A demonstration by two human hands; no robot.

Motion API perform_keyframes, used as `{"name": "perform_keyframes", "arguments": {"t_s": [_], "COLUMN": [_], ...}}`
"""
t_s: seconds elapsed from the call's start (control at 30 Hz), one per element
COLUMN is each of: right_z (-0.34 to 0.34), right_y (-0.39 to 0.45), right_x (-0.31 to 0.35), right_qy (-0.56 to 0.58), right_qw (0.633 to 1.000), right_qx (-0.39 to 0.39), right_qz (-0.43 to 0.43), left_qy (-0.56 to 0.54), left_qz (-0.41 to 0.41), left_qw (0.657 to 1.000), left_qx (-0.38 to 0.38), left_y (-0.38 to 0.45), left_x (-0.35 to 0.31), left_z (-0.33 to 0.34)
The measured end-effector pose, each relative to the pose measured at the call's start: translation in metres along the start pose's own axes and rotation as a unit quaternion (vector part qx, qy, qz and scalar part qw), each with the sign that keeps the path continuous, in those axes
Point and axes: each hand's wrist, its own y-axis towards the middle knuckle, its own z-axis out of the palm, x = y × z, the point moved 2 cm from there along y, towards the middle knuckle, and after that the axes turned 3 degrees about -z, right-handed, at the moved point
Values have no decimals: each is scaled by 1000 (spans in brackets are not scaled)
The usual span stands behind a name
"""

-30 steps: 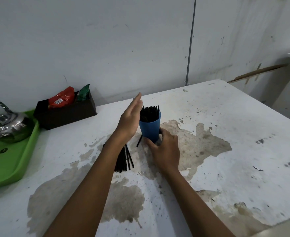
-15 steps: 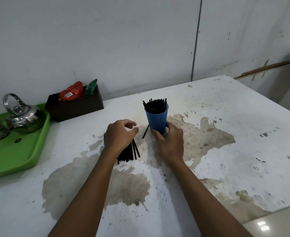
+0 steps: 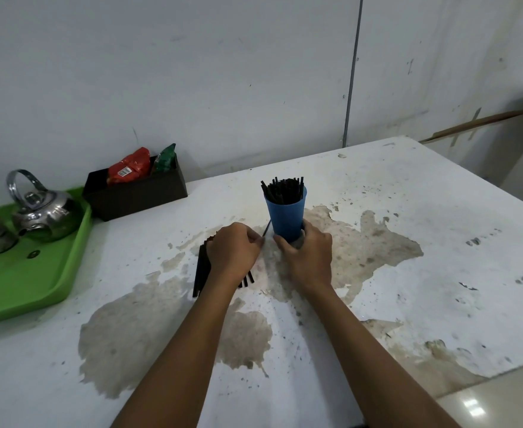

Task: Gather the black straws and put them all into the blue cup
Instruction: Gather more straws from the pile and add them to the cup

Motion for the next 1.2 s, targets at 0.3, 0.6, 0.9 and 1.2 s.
{"name": "perform_keyframes", "arguments": {"t_s": [0.3, 0.6, 0.9, 1.2], "right_z": [-11, -4, 4, 3], "right_y": [-16, -35, -42, -44], "right_x": [-2, 1, 4, 1], "right_qy": [4, -92, -149, -137], "right_qw": [1000, 988, 976, 980], "right_qx": [-3, 77, 81, 81], "right_qz": [9, -92, -140, -119], "left_qy": [86, 75, 46, 54], "left_qz": [2, -14, -5, -2], "left_qw": [996, 996, 999, 995], "left_qx": [-6, -38, -1, 78], "left_y": [-14, -24, -24, -26], "left_x": [9, 15, -5, -20], "left_z": [-6, -14, -15, -13]}}
